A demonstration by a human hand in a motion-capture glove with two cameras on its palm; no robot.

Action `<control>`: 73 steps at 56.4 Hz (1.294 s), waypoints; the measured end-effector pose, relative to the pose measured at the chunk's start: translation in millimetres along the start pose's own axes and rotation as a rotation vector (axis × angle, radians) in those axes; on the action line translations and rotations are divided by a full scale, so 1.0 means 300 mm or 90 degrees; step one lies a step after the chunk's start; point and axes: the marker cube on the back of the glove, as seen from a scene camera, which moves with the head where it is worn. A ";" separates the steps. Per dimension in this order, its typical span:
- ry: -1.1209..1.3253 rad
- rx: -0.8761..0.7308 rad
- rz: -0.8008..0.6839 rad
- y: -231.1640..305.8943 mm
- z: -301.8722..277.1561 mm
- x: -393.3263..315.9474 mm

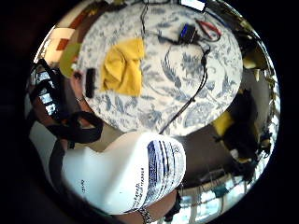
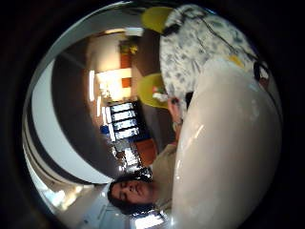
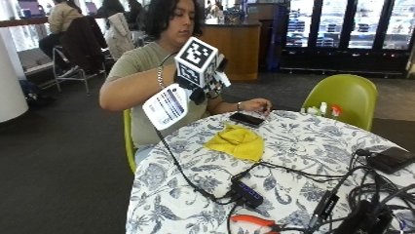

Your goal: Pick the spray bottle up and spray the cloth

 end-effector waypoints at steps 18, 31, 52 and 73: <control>0.114 -0.288 0.158 -0.216 0.344 0.114; 0.122 -0.313 0.146 -0.265 0.384 0.048; -0.029 -0.072 -0.186 -0.388 0.197 -0.568; -0.385 0.182 -0.527 -0.727 0.387 -0.902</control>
